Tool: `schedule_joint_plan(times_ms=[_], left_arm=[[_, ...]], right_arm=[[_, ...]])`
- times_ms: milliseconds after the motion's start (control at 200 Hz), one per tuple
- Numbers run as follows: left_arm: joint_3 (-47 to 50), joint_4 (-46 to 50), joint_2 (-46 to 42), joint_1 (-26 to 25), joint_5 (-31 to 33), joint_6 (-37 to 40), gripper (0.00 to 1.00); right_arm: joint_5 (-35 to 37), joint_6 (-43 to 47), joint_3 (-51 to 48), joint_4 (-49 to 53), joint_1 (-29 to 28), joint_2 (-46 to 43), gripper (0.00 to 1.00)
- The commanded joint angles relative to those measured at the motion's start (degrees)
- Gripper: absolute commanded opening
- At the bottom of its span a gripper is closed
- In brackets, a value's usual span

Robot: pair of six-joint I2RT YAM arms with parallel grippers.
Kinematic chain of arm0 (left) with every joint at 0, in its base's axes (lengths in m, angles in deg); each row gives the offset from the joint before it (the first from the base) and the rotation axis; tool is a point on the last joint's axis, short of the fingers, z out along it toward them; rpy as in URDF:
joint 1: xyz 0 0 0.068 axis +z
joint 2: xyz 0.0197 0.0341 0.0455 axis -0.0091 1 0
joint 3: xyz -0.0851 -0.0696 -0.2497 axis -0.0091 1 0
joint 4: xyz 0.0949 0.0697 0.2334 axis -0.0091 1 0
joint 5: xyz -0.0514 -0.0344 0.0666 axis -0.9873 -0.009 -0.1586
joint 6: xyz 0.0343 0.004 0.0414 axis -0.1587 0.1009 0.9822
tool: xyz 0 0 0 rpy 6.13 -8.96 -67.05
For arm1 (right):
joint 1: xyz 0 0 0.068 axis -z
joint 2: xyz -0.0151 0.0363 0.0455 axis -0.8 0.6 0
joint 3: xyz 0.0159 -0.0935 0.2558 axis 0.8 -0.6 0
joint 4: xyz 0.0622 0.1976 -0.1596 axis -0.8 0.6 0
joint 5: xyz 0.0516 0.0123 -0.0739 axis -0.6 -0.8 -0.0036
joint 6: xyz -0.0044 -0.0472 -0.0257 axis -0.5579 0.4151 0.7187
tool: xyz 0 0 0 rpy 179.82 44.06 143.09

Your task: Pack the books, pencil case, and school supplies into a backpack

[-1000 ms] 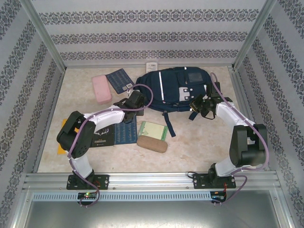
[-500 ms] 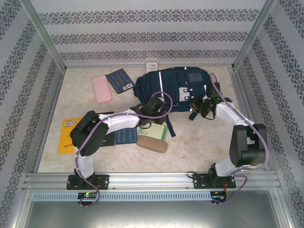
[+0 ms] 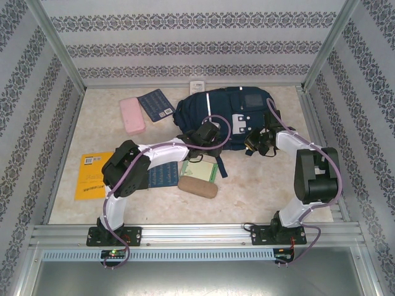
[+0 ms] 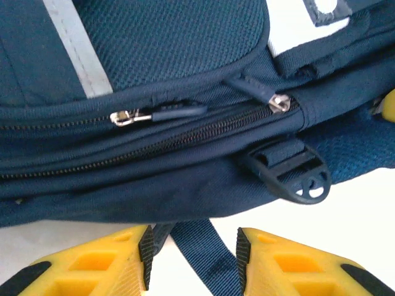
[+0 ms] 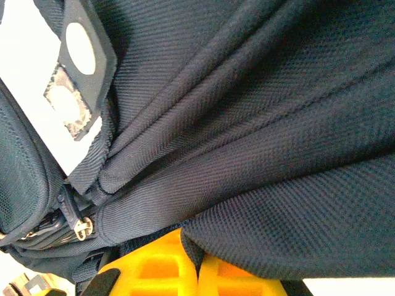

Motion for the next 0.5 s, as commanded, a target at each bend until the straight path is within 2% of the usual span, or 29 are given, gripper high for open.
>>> schedule_joint_plan(times_ms=[0, 495], left_arm=[[-1.4, 3.3, 1.9, -0.6, 1.6, 2.0, 0.41], [-3.5, 7.5, 5.6, 1.2, -3.0, 5.5, 0.42]], right_arm=[[-0.9, 1.1, 1.6, -1.6, 0.4, 1.2, 0.0], [-1.8, 1.1, 2.8, -0.9, 0.4, 1.8, 0.0]])
